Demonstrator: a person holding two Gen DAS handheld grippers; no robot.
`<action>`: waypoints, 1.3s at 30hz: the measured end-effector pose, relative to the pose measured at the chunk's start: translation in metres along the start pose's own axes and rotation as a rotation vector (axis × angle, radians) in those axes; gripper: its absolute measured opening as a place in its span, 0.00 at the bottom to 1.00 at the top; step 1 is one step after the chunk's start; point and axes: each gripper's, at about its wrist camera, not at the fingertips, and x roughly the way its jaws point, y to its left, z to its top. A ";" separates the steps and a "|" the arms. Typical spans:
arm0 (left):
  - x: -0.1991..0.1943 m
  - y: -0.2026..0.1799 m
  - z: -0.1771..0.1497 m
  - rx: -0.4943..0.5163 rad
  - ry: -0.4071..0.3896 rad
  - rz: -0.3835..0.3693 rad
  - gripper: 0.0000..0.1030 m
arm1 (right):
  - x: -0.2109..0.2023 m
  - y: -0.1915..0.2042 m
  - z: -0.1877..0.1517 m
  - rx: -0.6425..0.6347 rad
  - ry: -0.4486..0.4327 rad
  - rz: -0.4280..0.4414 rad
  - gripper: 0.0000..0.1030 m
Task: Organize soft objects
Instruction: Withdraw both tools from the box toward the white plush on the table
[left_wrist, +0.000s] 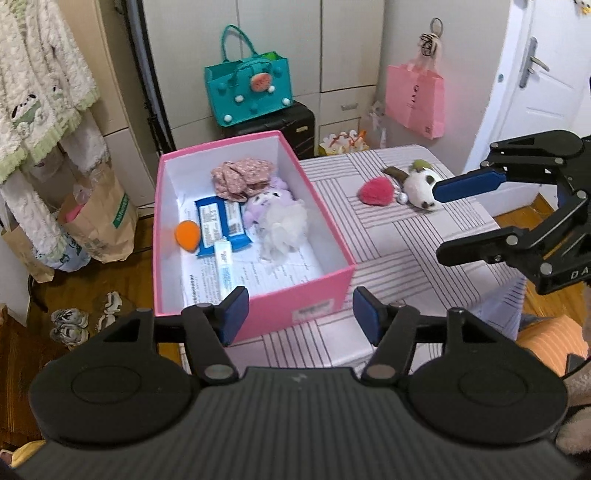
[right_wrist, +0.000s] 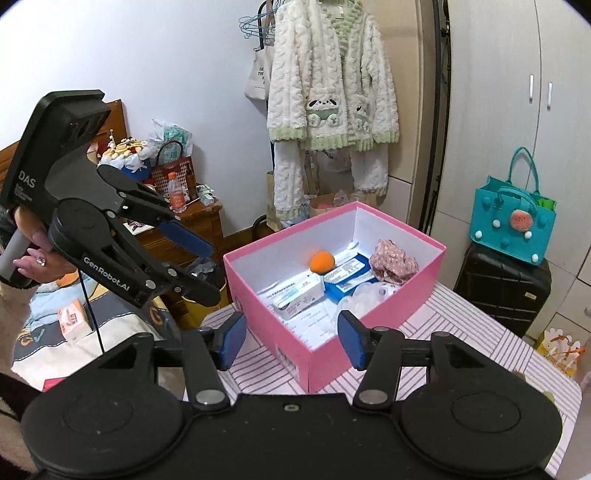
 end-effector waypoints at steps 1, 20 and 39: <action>0.000 -0.003 -0.001 0.005 0.001 -0.007 0.61 | -0.002 0.001 -0.003 0.003 0.001 0.001 0.59; 0.038 -0.039 -0.025 0.039 0.077 -0.066 0.69 | -0.026 -0.007 -0.075 0.061 0.035 -0.110 0.62; 0.087 -0.099 -0.029 0.044 -0.081 -0.204 0.70 | -0.032 -0.050 -0.142 0.123 -0.034 -0.290 0.64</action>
